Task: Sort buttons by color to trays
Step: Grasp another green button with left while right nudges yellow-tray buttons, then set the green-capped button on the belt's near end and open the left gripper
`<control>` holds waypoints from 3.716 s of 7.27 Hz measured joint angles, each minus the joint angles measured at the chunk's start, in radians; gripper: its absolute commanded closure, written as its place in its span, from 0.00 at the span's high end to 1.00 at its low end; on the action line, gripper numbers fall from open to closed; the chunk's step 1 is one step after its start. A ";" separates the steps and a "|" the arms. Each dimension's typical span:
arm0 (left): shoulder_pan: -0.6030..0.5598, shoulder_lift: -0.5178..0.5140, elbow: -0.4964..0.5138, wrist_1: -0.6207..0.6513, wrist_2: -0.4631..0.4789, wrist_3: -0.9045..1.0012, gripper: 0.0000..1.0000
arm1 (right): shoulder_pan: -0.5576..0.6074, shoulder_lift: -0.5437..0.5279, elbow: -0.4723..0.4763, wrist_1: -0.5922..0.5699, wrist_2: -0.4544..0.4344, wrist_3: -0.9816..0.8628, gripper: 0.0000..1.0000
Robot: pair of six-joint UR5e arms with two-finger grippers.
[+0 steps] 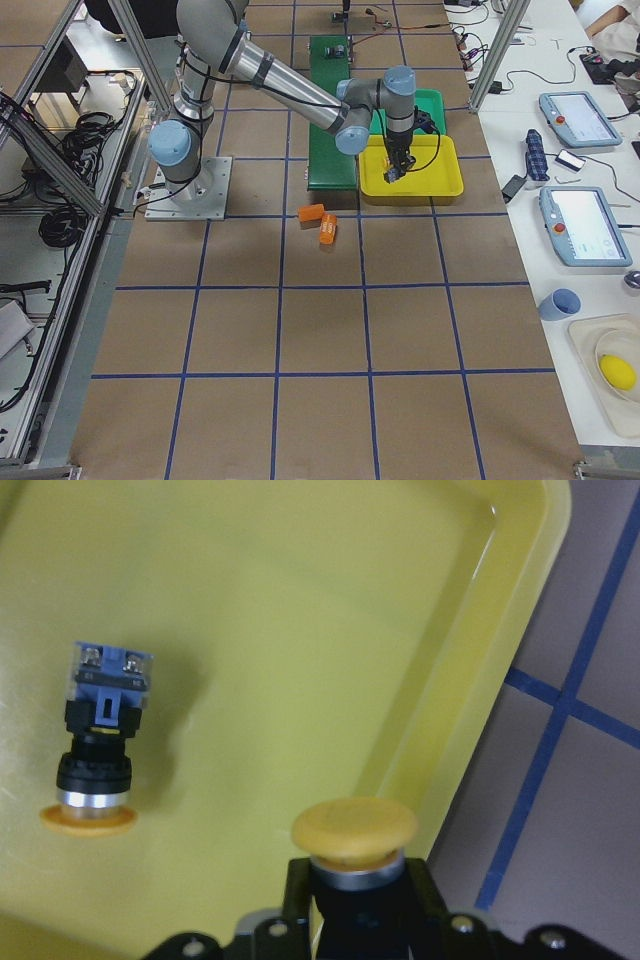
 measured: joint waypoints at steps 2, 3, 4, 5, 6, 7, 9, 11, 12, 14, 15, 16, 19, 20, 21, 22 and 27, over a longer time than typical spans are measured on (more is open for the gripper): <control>-0.002 -0.011 0.002 0.001 -0.002 0.001 0.00 | 0.007 0.016 -0.010 0.004 0.054 0.047 0.20; -0.003 -0.006 0.003 -0.002 -0.002 0.001 0.00 | 0.017 0.026 -0.012 0.007 0.070 0.074 0.93; -0.010 0.011 0.004 -0.009 -0.002 0.000 0.00 | 0.027 0.036 -0.012 0.009 0.082 0.094 1.00; -0.023 0.040 0.005 -0.027 -0.001 -0.001 0.00 | 0.030 0.041 -0.009 0.010 0.087 0.101 1.00; -0.045 0.084 0.005 -0.065 -0.003 -0.002 0.00 | 0.032 0.042 -0.004 0.010 0.087 0.103 1.00; -0.075 0.141 0.006 -0.117 -0.009 -0.004 0.00 | 0.032 0.040 -0.002 0.010 0.088 0.104 1.00; -0.133 0.260 0.005 -0.235 -0.053 -0.025 0.00 | 0.032 0.018 -0.003 0.012 0.085 0.104 1.00; -0.220 0.344 -0.022 -0.291 -0.084 -0.066 0.00 | 0.032 -0.081 -0.004 0.090 0.078 0.106 1.00; -0.271 0.358 -0.048 -0.291 -0.086 -0.107 0.00 | 0.032 -0.144 -0.001 0.143 0.079 0.106 1.00; -0.351 0.354 -0.090 -0.281 -0.088 -0.195 0.00 | 0.032 -0.287 0.003 0.266 0.067 0.105 1.00; -0.371 0.344 -0.109 -0.267 -0.088 -0.222 0.00 | 0.033 -0.360 0.004 0.341 0.054 0.105 1.00; -0.380 0.338 -0.126 -0.247 -0.087 -0.232 0.00 | 0.034 -0.409 0.003 0.388 0.050 0.105 1.00; -0.383 0.304 -0.155 -0.185 -0.092 -0.244 0.00 | 0.037 -0.457 0.003 0.416 0.058 0.103 1.00; -0.384 0.292 -0.157 -0.176 -0.106 -0.246 0.02 | 0.040 -0.458 0.003 0.418 0.056 0.105 1.00; -0.385 0.283 -0.157 -0.172 -0.121 -0.248 0.99 | 0.043 -0.458 0.003 0.418 0.051 0.106 1.00; -0.386 0.277 -0.159 -0.172 -0.128 -0.250 1.00 | 0.044 -0.459 0.003 0.417 0.047 0.107 1.00; -0.395 0.378 -0.104 -0.294 -0.118 -0.330 1.00 | 0.064 -0.476 -0.007 0.490 0.010 0.252 1.00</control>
